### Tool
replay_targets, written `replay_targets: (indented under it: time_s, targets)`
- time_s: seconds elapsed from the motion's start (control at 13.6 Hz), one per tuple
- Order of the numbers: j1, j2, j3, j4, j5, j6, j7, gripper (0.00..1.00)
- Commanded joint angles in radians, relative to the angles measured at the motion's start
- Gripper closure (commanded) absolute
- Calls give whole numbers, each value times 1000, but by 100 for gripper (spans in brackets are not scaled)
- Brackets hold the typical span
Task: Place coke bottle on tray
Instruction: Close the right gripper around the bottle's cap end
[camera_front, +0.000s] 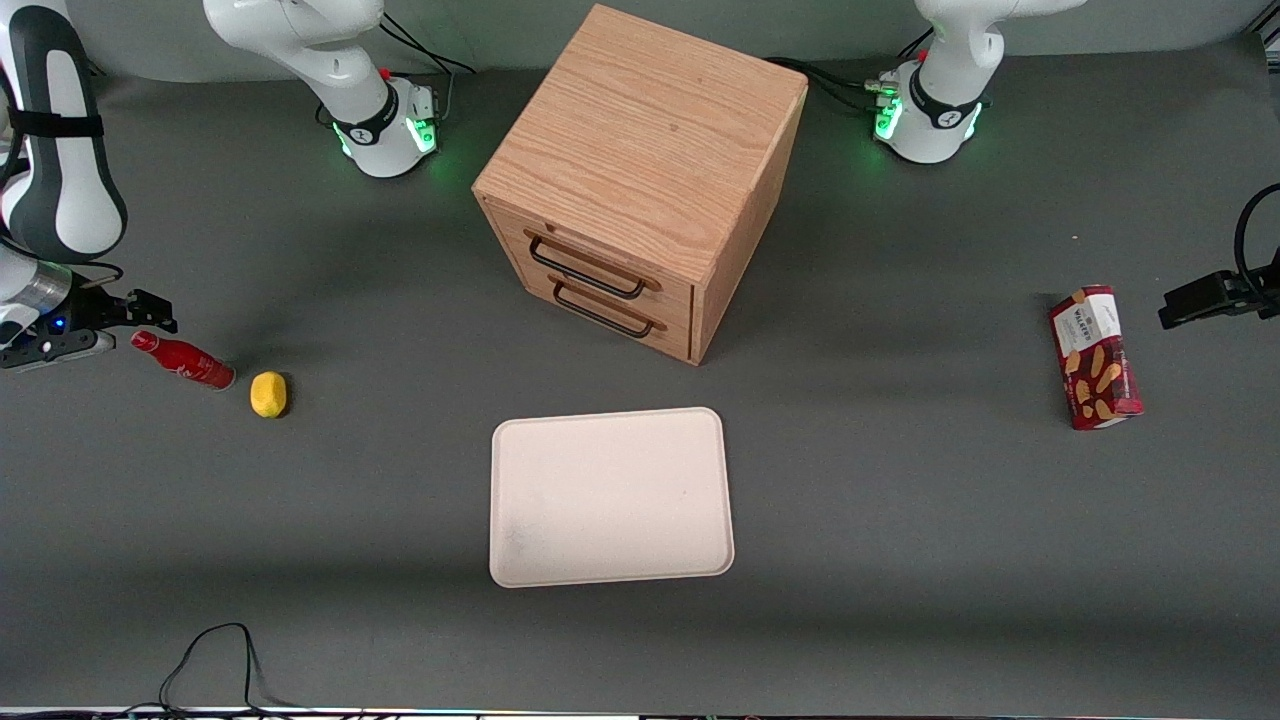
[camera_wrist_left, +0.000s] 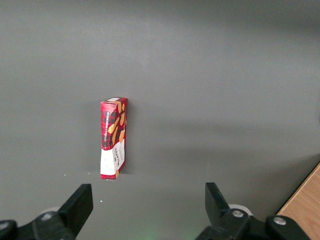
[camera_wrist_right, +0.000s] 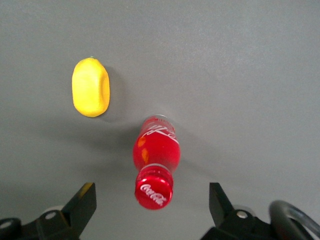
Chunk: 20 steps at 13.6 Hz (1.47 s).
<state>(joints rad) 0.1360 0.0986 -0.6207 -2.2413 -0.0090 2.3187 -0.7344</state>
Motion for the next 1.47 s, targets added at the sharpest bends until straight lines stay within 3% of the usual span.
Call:
replay_targets:
  time_s: [0.0,0.29,0.37,0.44,0.74,0.96,1.4]
  targets:
    - [-18,30,10,-6,12,39,-52,0]
    - [-18,59,7,-6,66,48,-100,1]
    - [-18,59,7,-6,66,47,-100,6]
    - [-18,59,7,-4,66,47,-102,15]
    - [-18,64,7,-3,66,53,-115,71]
    - [-16,59,7,8,66,47,-114,96]
    - [-16,61,81,205,67,-189,-45,100]
